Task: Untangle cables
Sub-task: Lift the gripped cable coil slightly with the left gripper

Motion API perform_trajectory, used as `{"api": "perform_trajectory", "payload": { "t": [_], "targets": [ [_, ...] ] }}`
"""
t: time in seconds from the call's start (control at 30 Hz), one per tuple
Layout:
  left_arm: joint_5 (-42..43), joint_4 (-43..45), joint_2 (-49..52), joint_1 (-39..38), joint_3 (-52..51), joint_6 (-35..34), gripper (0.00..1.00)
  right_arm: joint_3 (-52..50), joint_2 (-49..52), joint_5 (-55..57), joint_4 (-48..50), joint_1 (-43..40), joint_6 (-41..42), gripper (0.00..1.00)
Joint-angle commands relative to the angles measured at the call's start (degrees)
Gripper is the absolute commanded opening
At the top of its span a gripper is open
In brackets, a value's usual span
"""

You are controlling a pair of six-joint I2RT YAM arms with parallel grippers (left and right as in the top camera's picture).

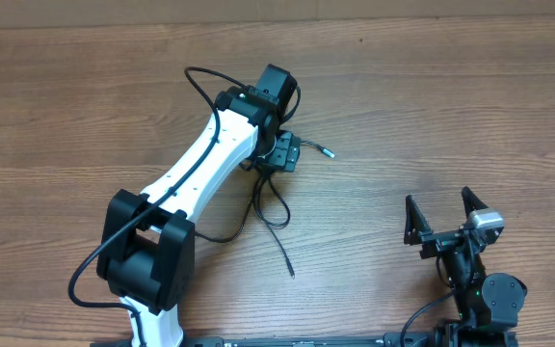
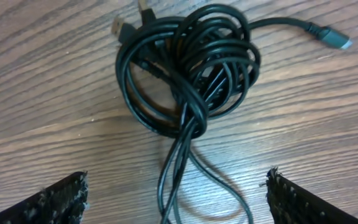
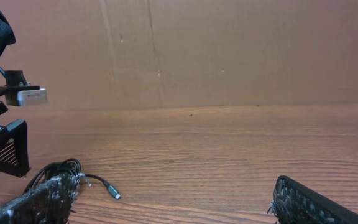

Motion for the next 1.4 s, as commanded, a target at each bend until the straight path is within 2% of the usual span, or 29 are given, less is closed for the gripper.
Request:
{"api": "perform_trajectory", "payload": {
  "t": [0.0, 0.27, 0.37, 0.4, 0.5, 0.57, 0.67, 0.83, 1.1, 1.27, 1.37],
  "targets": [
    [2.3, 0.9, -0.5, 0.0, 0.6, -1.9, 0.92, -0.6, -0.3, 0.5, 0.3, 0.2, 0.0, 1.0],
    [3.2, 4.0, -0.5, -0.1, 0.0, -3.0, 0.89, -0.6, -0.3, 0.5, 0.3, 0.2, 0.0, 1.0],
    [3.2, 5.6, -0.5, -0.1, -0.1, -5.3, 0.84, -0.6, -0.3, 0.5, 0.3, 0.2, 0.0, 1.0],
    [3.2, 6.3, -0.5, -0.1, -0.3, -6.2, 0.8, -0.6, -0.3, 0.5, 0.3, 0.2, 0.0, 1.0],
    [3.2, 8.4, -0.5, -0.1, -0.9, -8.7, 0.58, -0.6, -0.3, 0.5, 0.3, 0.2, 0.0, 1.0],
    [3.2, 9.5, -0.5, -0.1, -1.4, -9.6, 0.51, -0.6, -0.3, 0.5, 0.3, 0.2, 0.0, 1.0],
    [3.1, 11.8, -0.5, -0.1, -2.5, -9.7, 0.52, -0.6, -0.3, 0.5, 0.3, 0.2, 0.0, 1.0],
    [2.5, 13.9, -0.5, -0.1, -3.7, -9.7, 0.49, -0.6, -0.3, 0.5, 0.3, 0.2, 0.0, 1.0],
    [2.6, 14.9, -0.5, -1.1, -9.5, -14.7, 0.45, -0.6, -0.3, 0.5, 0.3, 0.2, 0.0, 1.0],
    [2.4, 21.7, -0.5, -1.3, -15.3, -15.6, 0.43, -0.6, -0.3, 0.5, 0.3, 0.2, 0.0, 1.0],
    [1.3, 26.4, -0.5, -1.2, -17.4, -15.6, 0.34, -0.6, -0.3, 0.5, 0.3, 0.2, 0.0, 1.0]
  ]
}}
